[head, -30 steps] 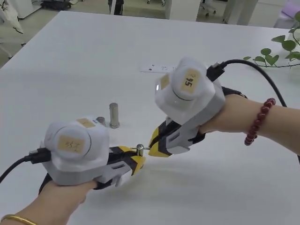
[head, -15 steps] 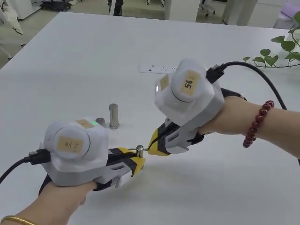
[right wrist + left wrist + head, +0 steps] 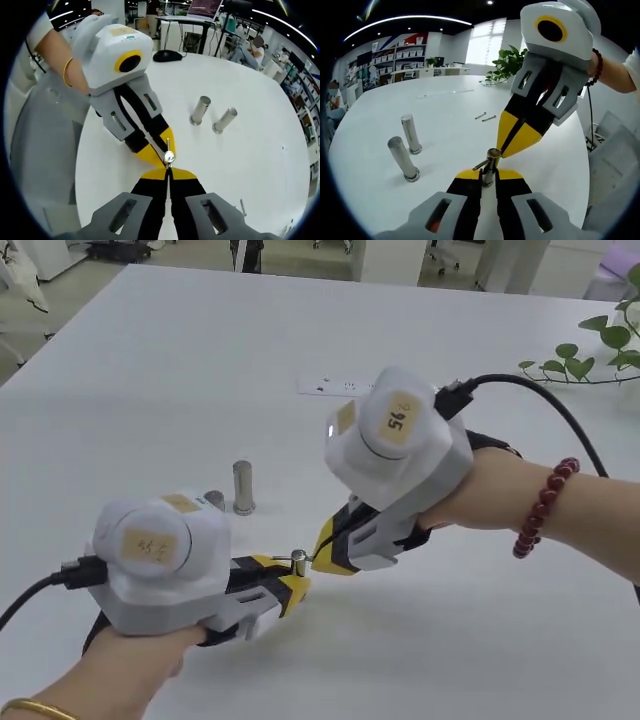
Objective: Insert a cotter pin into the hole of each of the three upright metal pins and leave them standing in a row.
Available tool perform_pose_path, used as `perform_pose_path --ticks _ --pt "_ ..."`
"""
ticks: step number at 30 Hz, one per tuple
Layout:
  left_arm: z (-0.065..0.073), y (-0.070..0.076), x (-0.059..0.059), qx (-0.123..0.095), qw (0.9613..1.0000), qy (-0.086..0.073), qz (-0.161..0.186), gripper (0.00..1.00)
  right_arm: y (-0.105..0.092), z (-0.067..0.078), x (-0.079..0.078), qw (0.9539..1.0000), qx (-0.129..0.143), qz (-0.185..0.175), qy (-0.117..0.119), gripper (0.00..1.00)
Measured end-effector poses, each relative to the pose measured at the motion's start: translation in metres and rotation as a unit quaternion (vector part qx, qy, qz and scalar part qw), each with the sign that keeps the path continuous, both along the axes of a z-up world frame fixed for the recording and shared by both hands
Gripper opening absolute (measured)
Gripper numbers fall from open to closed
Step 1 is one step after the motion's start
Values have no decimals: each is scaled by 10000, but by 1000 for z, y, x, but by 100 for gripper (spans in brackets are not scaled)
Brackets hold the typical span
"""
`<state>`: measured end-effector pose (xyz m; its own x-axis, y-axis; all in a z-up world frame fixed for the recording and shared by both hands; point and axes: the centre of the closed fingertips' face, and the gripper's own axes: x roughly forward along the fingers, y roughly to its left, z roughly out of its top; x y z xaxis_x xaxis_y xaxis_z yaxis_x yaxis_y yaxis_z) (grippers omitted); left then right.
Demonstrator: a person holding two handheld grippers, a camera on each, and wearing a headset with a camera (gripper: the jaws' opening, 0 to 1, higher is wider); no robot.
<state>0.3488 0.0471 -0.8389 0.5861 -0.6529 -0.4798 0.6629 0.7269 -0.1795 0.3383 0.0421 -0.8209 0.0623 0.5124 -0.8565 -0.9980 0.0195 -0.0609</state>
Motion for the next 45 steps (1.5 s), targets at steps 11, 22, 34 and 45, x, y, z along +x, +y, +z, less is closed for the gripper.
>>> perform_pose_path --ticks 11,22,34,45 --pt "-4 -1 -7 165 9997 50 -180 22 -5 -2 -1 10000 -5 -95 29 5" --pt "6 13 -15 259 9994 -14 -218 32 -10 0 -3 9991 232 -335 140 13" --pt "23 33 -22 356 9991 -188 -99 38 -12 14 -4 9933 779 -775 348 21" --pt "40 42 -26 279 9992 -272 77 39 -15 21 -10 9857 1160 -1116 498 31"
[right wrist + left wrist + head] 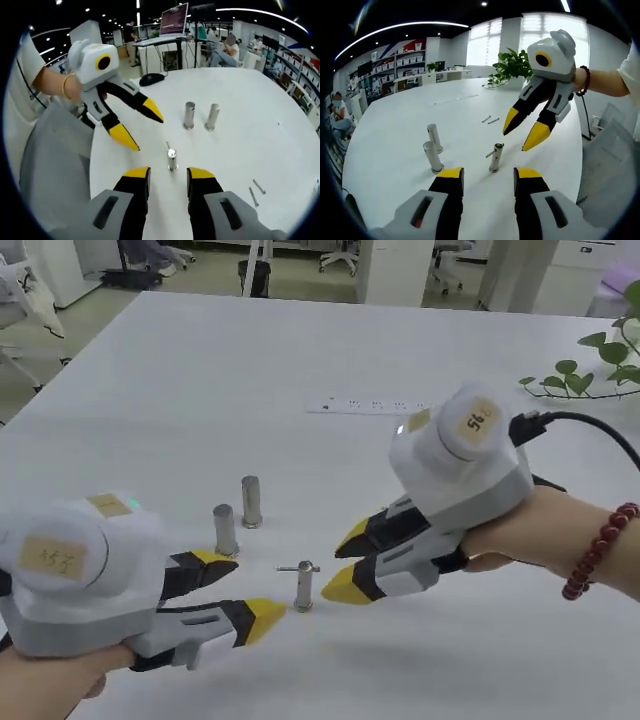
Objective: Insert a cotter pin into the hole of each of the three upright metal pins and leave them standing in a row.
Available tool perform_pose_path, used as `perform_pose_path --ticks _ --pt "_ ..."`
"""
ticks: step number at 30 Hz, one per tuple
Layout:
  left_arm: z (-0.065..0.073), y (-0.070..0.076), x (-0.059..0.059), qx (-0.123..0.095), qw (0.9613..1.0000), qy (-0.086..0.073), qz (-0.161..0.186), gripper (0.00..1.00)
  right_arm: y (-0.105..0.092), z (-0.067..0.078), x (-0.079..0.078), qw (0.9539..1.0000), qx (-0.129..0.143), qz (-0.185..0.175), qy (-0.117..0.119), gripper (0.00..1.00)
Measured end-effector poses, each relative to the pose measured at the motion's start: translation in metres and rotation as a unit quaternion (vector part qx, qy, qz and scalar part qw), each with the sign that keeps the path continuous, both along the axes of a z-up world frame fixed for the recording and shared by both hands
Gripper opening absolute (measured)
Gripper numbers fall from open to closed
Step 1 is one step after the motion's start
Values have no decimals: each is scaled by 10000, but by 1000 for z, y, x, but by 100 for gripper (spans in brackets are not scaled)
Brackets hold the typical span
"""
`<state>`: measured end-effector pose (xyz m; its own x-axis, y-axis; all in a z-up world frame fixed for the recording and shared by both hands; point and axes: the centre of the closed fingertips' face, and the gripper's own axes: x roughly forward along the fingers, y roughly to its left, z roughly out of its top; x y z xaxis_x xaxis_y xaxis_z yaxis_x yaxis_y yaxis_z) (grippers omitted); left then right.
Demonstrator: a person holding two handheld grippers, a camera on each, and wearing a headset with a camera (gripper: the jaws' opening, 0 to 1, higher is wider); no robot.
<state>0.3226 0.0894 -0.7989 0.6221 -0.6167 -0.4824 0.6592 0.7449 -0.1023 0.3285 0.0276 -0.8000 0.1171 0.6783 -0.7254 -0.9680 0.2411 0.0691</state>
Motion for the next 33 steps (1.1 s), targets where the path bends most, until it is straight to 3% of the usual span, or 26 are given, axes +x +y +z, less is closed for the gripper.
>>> perform_pose_path --ticks 5,14,25,33 --pt "11 10 7 -5 9996 -121 237 38 -5 2 -3 9999 69 -95 -17 35" --pt "21 31 31 -70 9974 -264 666 37 -14 7 -5 9994 232 -251 -6 38" --pt "12 49 60 95 9946 -383 962 33 -19 10 -4 9981 417 -448 4 44" --pt "2 51 77 127 9945 -341 983 30 -22 12 -3 9968 528 -601 2 54"
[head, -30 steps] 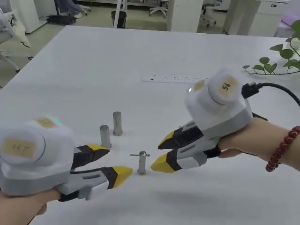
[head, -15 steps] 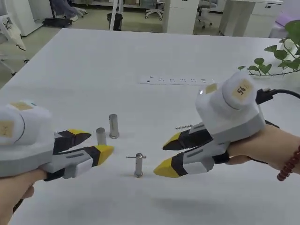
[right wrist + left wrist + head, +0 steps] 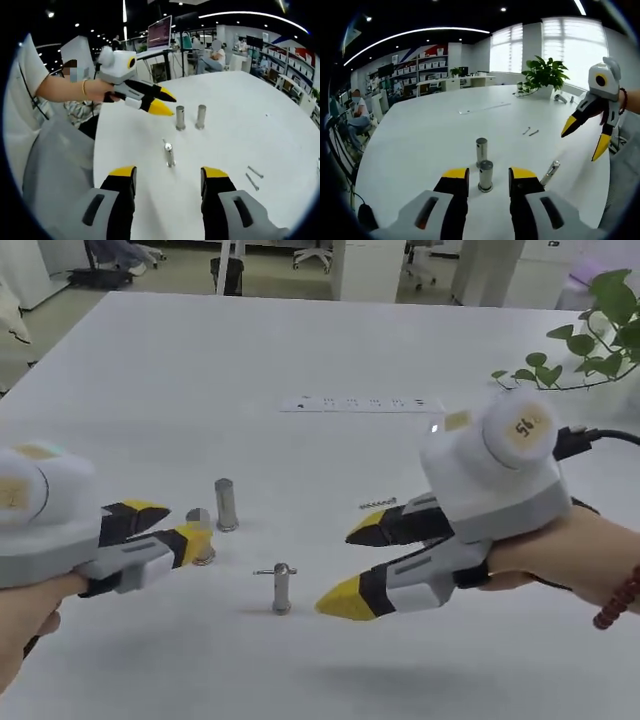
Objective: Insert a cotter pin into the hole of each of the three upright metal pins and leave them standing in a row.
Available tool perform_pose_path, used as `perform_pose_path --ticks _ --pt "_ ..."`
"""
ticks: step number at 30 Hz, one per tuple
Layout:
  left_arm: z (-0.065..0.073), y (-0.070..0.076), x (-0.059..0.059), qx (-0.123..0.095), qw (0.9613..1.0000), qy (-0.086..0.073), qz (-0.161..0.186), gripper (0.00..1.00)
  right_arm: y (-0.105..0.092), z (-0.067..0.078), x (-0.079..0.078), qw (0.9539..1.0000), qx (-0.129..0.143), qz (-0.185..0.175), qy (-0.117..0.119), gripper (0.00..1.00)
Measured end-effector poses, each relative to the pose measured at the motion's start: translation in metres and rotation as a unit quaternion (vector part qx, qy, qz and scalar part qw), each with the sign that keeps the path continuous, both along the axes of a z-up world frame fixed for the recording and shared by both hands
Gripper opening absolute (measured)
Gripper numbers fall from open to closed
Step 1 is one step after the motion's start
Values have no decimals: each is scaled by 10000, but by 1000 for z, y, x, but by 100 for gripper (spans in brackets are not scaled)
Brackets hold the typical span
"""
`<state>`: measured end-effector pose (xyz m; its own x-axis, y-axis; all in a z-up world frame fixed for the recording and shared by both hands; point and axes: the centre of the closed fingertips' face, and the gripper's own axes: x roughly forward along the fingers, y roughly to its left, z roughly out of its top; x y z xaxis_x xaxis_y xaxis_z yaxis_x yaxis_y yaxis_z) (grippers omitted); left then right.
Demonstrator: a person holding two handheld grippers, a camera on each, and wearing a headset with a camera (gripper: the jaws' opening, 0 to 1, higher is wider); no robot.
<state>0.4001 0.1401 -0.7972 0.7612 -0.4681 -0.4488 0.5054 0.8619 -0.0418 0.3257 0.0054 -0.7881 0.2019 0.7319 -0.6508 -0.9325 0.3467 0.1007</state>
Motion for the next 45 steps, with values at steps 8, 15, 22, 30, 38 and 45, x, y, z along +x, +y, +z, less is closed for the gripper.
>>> perform_pose_path --ticks 8,15,22,30,38,45 --pt "-12 -5 8 55 9999 111 -74 26 -3 -3 -4 9999 7 -119 46 63" --pt "-17 -7 9 99 9998 143 -133 22 -6 -3 -4 9998 71 -172 18 71" --pt "-20 -7 10 103 9997 171 -152 15 -10 -4 -4 9995 130 -295 23 75" --pt "-19 -5 12 171 9996 139 -171 11 -14 -4 -3 9992 116 -379 5 75" --pt "-18 -5 13 184 9995 137 -237 11 -16 -6 -4 9989 118 -442 59 75" --pt "-19 -5 9 214 9990 156 -350 11 -20 -5 0 9985 151 -528 58 75"
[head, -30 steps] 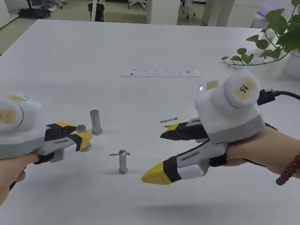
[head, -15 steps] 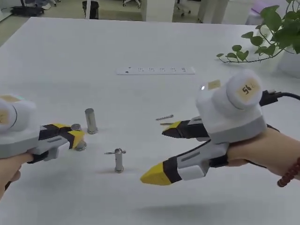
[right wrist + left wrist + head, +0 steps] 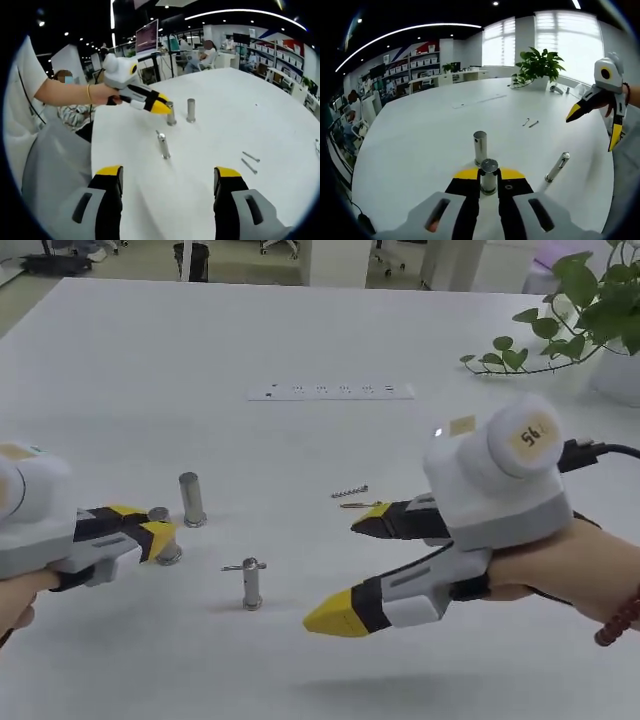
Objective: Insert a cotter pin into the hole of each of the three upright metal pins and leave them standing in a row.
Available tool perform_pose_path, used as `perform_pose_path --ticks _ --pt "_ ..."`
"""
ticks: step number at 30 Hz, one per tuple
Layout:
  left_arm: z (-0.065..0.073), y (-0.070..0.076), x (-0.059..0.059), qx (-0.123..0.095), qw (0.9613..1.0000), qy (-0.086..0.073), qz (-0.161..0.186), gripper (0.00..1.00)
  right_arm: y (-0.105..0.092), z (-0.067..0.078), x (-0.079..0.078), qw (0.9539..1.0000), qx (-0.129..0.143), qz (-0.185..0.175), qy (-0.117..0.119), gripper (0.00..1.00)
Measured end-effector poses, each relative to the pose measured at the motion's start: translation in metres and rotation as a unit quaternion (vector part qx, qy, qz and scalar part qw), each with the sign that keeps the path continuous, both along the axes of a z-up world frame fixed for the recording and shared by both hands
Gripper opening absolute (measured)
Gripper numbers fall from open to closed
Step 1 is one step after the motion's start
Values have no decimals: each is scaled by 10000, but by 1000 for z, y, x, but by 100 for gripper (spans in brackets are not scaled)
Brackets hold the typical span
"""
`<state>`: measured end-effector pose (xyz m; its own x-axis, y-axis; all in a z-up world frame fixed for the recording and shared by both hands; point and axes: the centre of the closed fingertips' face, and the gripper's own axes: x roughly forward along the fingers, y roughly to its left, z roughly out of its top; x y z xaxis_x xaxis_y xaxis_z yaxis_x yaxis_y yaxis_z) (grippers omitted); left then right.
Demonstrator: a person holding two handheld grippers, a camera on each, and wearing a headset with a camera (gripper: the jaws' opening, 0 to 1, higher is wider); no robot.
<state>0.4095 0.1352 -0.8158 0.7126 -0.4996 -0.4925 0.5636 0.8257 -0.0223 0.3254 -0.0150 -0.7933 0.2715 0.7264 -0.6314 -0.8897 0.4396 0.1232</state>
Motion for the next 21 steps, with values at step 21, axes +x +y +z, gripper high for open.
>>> perform_pose_path --ticks 21 --pt "20 2 -35 1 9999 -64 -144 10 -5 3 -3 9999 55 -124 -34 75"
